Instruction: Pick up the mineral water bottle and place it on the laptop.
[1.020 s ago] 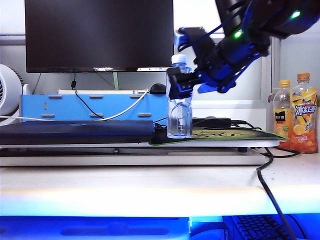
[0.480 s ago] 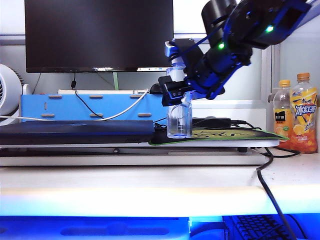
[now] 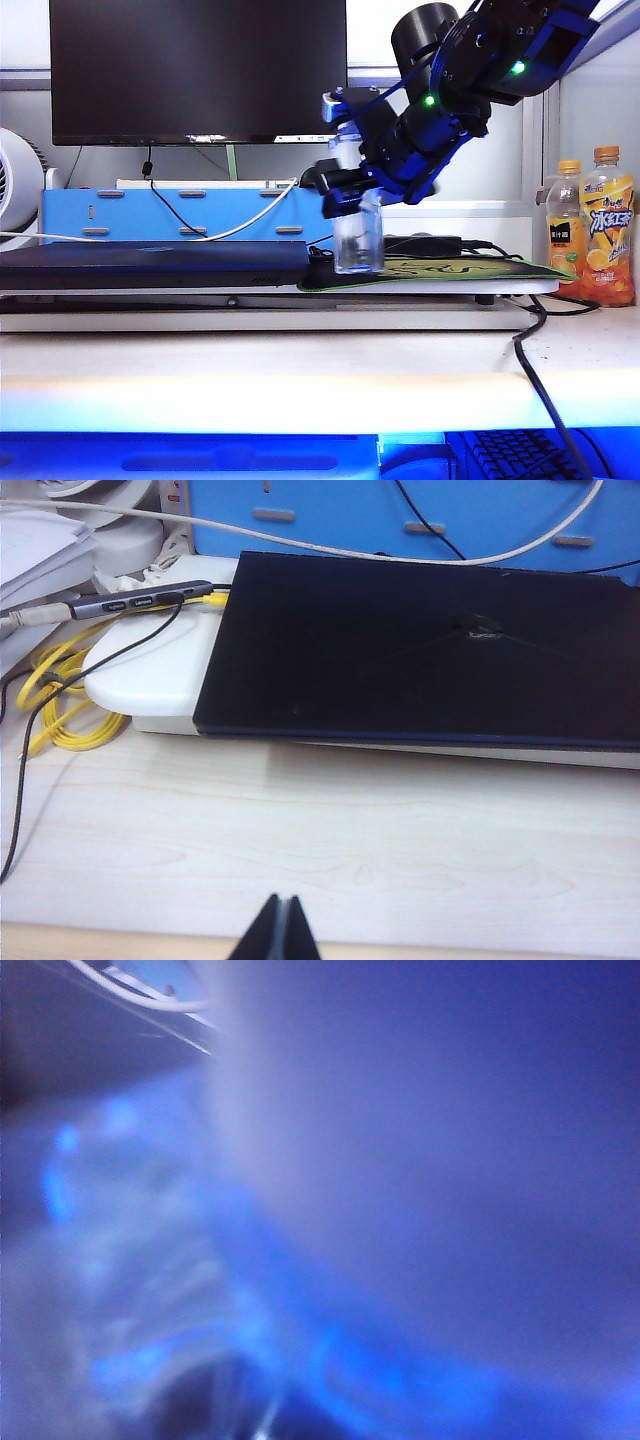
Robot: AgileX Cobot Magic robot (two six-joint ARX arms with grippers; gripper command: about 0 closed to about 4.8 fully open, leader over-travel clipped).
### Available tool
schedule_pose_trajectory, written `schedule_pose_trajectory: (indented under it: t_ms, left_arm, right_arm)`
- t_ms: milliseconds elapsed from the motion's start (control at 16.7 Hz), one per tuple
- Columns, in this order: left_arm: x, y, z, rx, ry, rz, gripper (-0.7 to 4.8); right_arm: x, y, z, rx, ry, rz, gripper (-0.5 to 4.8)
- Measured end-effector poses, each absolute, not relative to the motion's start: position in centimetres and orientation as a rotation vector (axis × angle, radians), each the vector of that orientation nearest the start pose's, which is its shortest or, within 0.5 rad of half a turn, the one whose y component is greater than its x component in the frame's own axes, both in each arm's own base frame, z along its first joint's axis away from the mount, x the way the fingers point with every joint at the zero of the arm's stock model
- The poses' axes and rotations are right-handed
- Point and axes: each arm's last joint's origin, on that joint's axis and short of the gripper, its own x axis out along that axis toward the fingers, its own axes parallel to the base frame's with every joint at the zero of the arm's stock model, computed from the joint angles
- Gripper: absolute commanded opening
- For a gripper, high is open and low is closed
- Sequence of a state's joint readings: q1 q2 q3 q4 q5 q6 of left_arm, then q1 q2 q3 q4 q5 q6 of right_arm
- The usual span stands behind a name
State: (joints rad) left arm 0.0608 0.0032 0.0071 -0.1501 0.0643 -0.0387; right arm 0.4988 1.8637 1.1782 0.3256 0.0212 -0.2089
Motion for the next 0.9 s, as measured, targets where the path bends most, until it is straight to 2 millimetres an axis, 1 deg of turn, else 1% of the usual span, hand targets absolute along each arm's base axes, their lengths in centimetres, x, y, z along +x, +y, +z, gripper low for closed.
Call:
schedule_pose_trajectory:
  t_ms: [360, 480, 540, 660, 720, 780, 900]
  left_arm:
    - [9.6, 0.4, 15.1, -0.048, 0.146, -0.001, -0.02]
    - [9.6, 0.4, 15.1, -0.048, 0.146, -0.001, -0.02]
    - [9.6, 0.4, 15.1, -0.048, 0.146, -0.001, -0.02]
    - [9.6, 0.4, 15.1, -0.048, 0.146, -0.001, -0.02]
    - [9.6, 0.4, 15.1, -0.047, 0.146, -0.001, -0.02]
    - [9.6, 0.4, 15.1, -0.048, 0.146, -0.001, -0.02]
    - [9.6, 0.4, 15.1, -0.048, 0.146, -0.001, -0.02]
  right_arm:
    - [36.4, 19.9, 21.5, -0.296, 0.288, 0.508, -0.01]
    - [36.9, 20.3, 22.5, -0.301, 0.305, 0.51, -0.01]
    - [37.4, 21.0, 24.6, -0.29, 0.255, 0.514, -0.01]
    - [37.8, 22.0, 27.8, -0.269, 0.173, 0.533, -0.01]
    - [37.8, 22.9, 30.3, -0.25, 0.104, 0.569, -0.01]
    - [37.6, 24.1, 31.6, -0.242, 0.079, 0.621, -0.01]
    - [38.1, 26.0, 31.9, -0.241, 0.072, 0.678, -0.01]
